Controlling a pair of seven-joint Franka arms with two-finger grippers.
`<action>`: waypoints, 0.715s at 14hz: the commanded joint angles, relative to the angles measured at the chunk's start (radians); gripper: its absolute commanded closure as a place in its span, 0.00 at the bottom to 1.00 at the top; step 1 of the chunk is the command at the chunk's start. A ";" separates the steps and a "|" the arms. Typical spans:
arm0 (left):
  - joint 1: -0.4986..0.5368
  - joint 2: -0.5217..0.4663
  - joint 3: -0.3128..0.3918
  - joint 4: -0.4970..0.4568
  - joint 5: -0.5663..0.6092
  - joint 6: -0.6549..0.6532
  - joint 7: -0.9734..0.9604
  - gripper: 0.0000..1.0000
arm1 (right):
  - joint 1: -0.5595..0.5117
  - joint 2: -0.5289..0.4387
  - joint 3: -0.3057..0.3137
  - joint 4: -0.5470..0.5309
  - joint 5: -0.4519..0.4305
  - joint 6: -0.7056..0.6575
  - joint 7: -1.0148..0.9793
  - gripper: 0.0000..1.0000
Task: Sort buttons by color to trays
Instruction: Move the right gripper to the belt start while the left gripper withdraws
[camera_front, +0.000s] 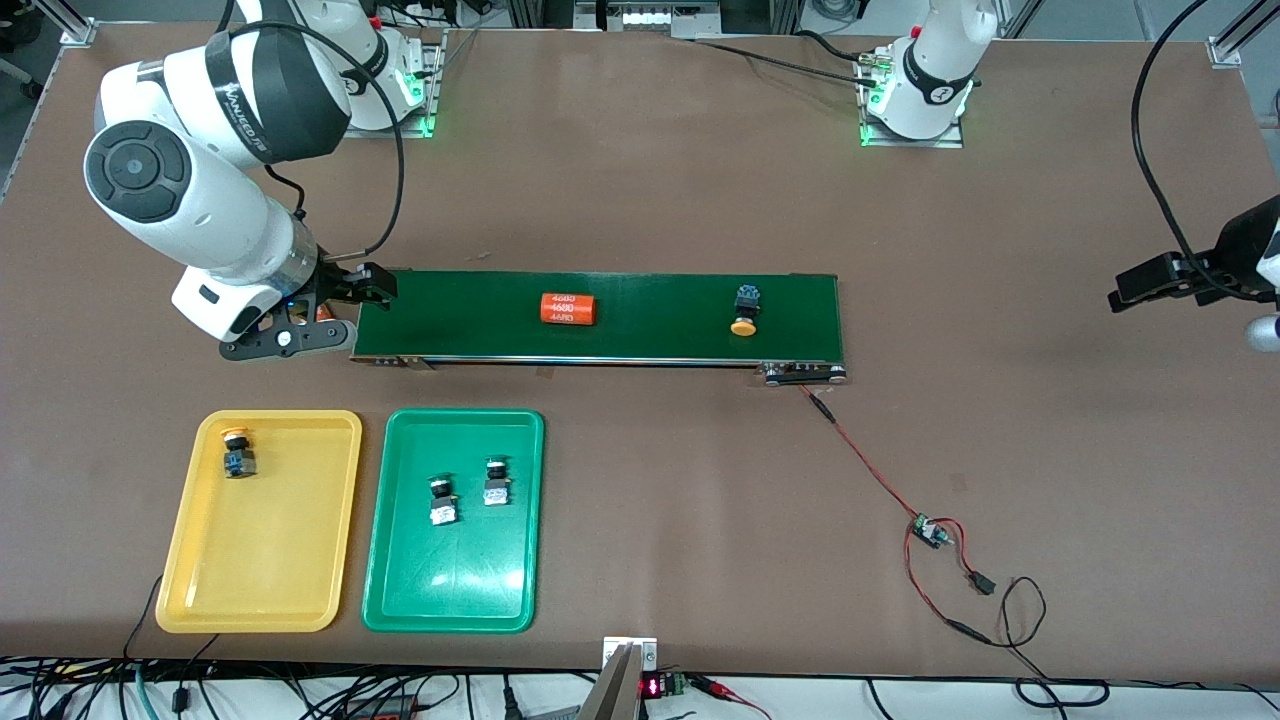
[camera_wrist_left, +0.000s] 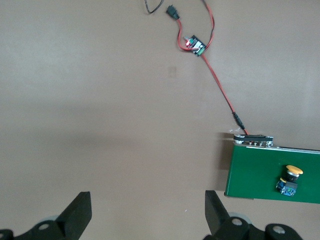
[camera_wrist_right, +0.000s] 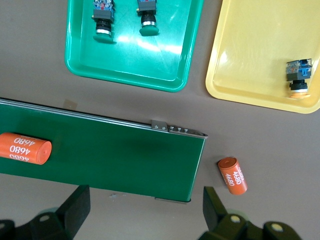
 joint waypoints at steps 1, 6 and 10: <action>0.006 0.002 -0.001 0.023 0.028 -0.028 -0.014 0.00 | -0.010 -0.020 0.016 -0.028 0.020 0.007 0.024 0.00; 0.009 -0.010 -0.012 0.009 0.020 -0.014 -0.008 0.00 | 0.054 -0.019 0.043 -0.083 0.055 0.082 0.204 0.00; 0.115 -0.016 -0.122 -0.002 0.026 -0.006 -0.011 0.00 | 0.069 -0.006 0.118 -0.140 0.044 0.181 0.313 0.00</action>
